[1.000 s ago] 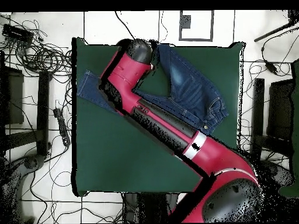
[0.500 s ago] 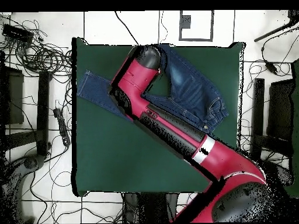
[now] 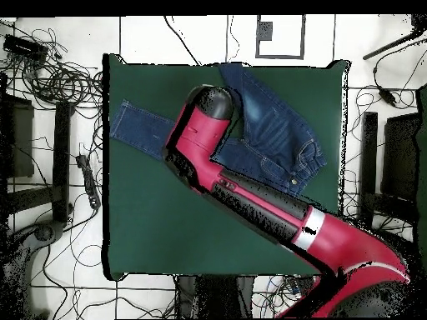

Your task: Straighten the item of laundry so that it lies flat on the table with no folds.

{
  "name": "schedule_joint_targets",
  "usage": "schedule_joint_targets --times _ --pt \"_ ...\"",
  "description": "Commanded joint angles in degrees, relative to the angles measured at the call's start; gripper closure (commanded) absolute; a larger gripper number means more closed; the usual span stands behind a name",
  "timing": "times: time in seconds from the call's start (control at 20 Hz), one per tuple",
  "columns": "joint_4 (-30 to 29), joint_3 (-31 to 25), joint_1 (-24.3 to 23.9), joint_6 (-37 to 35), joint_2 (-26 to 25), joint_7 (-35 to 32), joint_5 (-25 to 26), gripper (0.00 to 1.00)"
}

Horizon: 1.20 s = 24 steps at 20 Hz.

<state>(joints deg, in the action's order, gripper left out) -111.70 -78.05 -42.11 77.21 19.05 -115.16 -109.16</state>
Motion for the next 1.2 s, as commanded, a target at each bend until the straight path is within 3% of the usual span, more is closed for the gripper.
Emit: schedule_joint_targets --times 0.05,0.55,0.95,1.2 --pt "-9.18 6.74 -1.99 -6.21 2.54 13.22 -3.08 0.0" --pt "-11.35 7.94 -3.35 -8.19 4.88 15.44 -1.67 0.0" --pt "-19.46 6.61 -5.87 -12.95 9.57 8.13 -3.06 0.0" --pt "-22.08 7.86 -6.94 -15.53 11.34 8.34 -2.75 0.0"
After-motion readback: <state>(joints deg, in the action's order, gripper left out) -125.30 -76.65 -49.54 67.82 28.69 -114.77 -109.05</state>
